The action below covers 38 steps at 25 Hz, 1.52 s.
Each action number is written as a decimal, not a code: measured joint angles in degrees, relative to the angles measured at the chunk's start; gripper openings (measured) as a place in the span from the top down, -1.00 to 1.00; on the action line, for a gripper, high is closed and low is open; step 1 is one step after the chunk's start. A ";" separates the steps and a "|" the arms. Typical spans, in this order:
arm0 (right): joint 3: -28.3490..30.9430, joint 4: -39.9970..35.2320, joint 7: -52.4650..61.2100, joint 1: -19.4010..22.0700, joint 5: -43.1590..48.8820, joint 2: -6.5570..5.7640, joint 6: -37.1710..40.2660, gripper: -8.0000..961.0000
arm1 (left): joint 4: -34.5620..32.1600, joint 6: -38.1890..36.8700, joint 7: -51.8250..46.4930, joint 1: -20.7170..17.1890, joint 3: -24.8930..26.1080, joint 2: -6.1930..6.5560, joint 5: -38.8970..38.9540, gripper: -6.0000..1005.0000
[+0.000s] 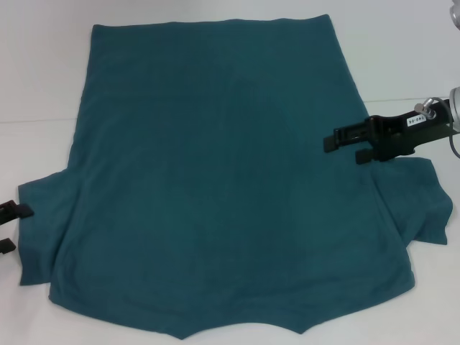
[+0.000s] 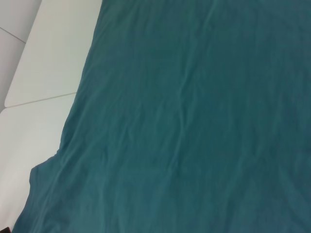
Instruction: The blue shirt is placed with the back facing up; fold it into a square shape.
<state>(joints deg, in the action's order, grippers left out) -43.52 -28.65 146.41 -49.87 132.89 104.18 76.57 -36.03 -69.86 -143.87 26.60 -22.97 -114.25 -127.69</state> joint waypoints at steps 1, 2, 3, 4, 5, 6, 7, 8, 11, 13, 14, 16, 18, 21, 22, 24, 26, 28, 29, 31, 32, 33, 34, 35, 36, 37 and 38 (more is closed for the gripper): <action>0.00 0.00 -0.03 0.00 0.00 0.01 -0.01 -0.96 | 0.07 0.41 0.00 0.11 -0.49 0.00 -0.03 -0.58; 0.00 0.00 -0.07 -0.01 0.00 0.05 -0.02 -0.96 | 0.13 0.61 0.00 0.19 -0.77 -0.01 -0.04 -0.58; 0.00 0.00 -0.11 -0.01 0.00 0.07 -0.02 -0.96 | 0.40 0.88 0.00 0.37 -0.98 -0.01 -0.07 -0.57; 0.00 0.00 -0.19 -0.01 0.00 0.10 -0.02 -0.96 | 0.68 1.03 0.00 0.56 -1.11 -0.01 -0.08 -0.56; 0.00 0.00 -0.22 -0.01 0.00 0.11 -0.02 -0.96 | 0.99 1.13 0.00 0.74 -1.20 0.00 -0.09 -0.55; 0.01 0.00 -0.25 -0.02 0.00 0.12 -0.02 -0.96 | 1.18 1.16 0.00 0.88 -1.40 0.02 -0.10 -0.54; 0.02 0.00 -0.27 -0.02 0.00 0.12 -0.02 -0.96 | 1.31 1.19 0.00 1.01 -1.63 0.04 -0.10 -0.53; 0.03 0.00 -0.27 0.00 0.00 0.13 -0.02 -0.96 | 1.38 1.19 0.00 1.13 -2.13 0.04 -0.10 -0.52; 0.26 0.00 -0.29 0.03 0.00 0.14 -0.02 -0.96 | 1.70 1.20 -0.17 1.61 -3.36 0.07 -0.11 -0.49; 0.40 -0.01 -0.35 0.04 -0.01 0.14 -0.02 -0.96 | 2.20 0.99 -0.50 2.14 -3.94 0.16 -0.10 -0.47; 0.43 -0.05 -0.37 0.04 -0.02 0.15 -0.02 -0.96 | 2.25 0.81 -0.57 2.29 -4.05 0.21 -0.07 -0.46; 0.45 -0.15 -0.40 0.09 -0.12 0.14 -0.02 -0.96 | 2.23 0.57 -0.65 2.48 -4.11 0.35 -0.03 -0.45; 0.46 -0.21 -0.41 0.18 -0.20 0.09 0.01 -0.96 | 2.18 0.46 -0.83 2.67 -4.14 0.58 -0.35 -0.43; 0.46 -0.21 -0.41 0.24 -0.24 0.02 0.02 -0.96 | 2.06 0.46 -1.25 2.84 -4.19 0.72 -1.31 -0.34; 0.46 -0.21 -0.42 0.24 -0.24 0.02 0.02 -0.96 | 2.04 0.53 -1.28 2.85 -4.19 0.72 -1.45 -0.30; 0.46 -0.24 -0.42 0.24 -0.25 0.01 0.10 -0.96 | 2.02 0.69 -1.31 2.85 -4.20 0.72 -1.56 -0.23; 0.46 -0.40 -0.41 0.24 -0.27 0.00 0.18 -0.96 | 1.97 0.70 -1.33 2.78 -4.19 0.72 -1.58 -0.15; 0.48 -0.48 -0.39 0.24 -0.27 -0.01 0.22 -0.96 | 1.83 0.69 -1.34 2.72 -4.19 0.71 -1.59 -0.08; 0.49 -0.50 -0.39 0.23 -0.27 -0.02 0.22 -0.96 | 1.77 0.69 -1.33 2.70 -4.19 0.71 -1.60 -0.04; 0.54 -0.55 -0.39 0.22 -0.27 -0.03 0.22 -0.96 | 1.68 0.70 -1.24 2.69 -4.19 0.70 -1.60 0.08; 0.55 -0.56 -0.38 0.21 -0.27 -0.03 0.22 -0.96 | 1.66 0.70 -1.17 2.67 -4.19 0.70 -1.60 0.16; 0.55 -0.57 -0.38 0.21 -0.28 -0.03 0.24 -0.96 | 1.65 0.67 -1.10 2.64 -4.19 0.70 -1.60 0.23; 0.55 -0.57 -0.39 0.21 -0.27 -0.03 0.25 -0.96 | 1.65 0.58 -1.04 2.62 -4.19 0.70 -1.60 0.31; 0.55 -0.57 -0.38 0.21 -0.27 -0.03 0.25 -0.96 | 1.63 0.46 -0.98 2.60 -4.20 0.70 -1.60 0.39; 0.55 -0.58 -0.38 0.21 -0.27 -0.03 0.25 -0.96 | 1.61 0.31 -0.95 2.59 -4.21 0.70 -1.62 0.47; 0.55 -0.58 -0.38 0.21 -0.28 -0.04 0.25 -0.96 | 1.59 0.21 -0.93 2.58 -4.23 0.70 -1.67 0.56; 0.55 -0.59 -0.38 0.21 -0.27 -0.06 0.25 -0.96 | 1.58 0.07 -0.92 2.58 -4.26 0.70 -1.91 0.65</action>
<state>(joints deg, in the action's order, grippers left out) -42.98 -29.24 146.03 -49.66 132.62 104.12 76.82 -34.45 -69.79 -144.79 29.18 -27.23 -113.55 -129.60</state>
